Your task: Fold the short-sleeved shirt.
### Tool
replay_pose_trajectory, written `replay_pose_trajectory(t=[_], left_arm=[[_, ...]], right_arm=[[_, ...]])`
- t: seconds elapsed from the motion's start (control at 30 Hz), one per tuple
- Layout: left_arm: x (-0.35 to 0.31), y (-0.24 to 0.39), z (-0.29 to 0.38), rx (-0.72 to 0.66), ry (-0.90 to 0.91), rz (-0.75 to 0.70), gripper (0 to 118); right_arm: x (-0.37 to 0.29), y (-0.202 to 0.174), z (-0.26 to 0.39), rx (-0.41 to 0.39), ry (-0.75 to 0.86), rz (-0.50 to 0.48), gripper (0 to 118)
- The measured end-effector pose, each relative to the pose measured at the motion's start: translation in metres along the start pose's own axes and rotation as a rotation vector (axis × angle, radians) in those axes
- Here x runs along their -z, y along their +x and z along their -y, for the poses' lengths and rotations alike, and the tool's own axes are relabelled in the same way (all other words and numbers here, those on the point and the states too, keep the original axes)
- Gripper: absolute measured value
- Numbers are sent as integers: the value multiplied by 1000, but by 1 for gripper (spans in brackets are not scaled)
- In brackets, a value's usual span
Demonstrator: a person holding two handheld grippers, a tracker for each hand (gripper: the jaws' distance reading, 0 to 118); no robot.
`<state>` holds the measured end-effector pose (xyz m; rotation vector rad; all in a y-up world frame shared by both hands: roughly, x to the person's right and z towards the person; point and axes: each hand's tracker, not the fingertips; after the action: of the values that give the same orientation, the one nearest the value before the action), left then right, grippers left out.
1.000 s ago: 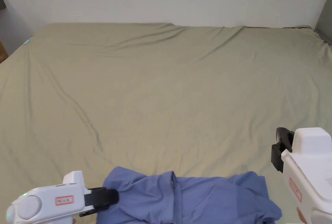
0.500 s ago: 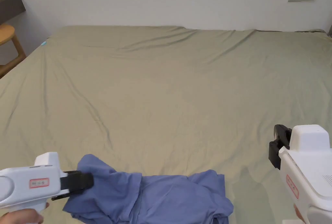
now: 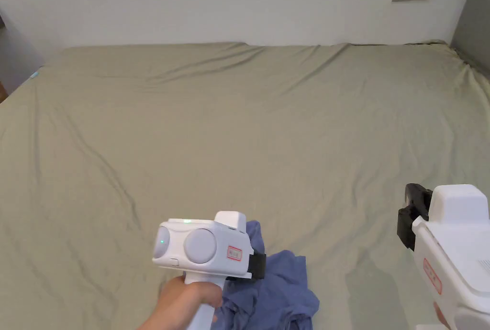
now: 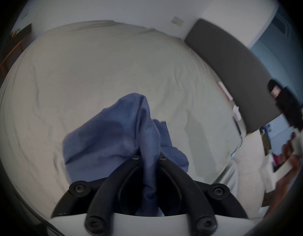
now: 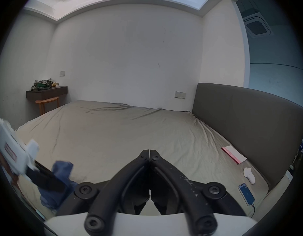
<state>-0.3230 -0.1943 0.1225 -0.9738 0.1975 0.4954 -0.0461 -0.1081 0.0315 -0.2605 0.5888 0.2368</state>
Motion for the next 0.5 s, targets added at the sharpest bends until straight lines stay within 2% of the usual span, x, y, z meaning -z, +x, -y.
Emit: replay_pose_trajectory(t=[0.17,0.2,0.23,0.27,0.3,0.33,0.37,0.5], left_arm=[[60,27,16,73,-116,-65,13],[65,30,19,67,-104,-59,17],[67,32,20,76,-108,-51,28],[64,31,21,76,-110,-18,48],[62,30,21,62,-111,52,77],[59,30,20,43,-104,107,94],[51,30,21,27,-77,159,106],[0,21,21,11,160,189,108]], right_arm=[[-1,14,8,8,-24,34,1],[0,15,10,9,-30,38,1],[0,16,11,12,-34,40,1],[1,17,12,15,-37,41,1],[1,16,12,16,-40,41,1],[1,16,12,16,-41,42,1],[1,15,12,15,-42,40,1],[-1,9,7,18,-31,27,1]])
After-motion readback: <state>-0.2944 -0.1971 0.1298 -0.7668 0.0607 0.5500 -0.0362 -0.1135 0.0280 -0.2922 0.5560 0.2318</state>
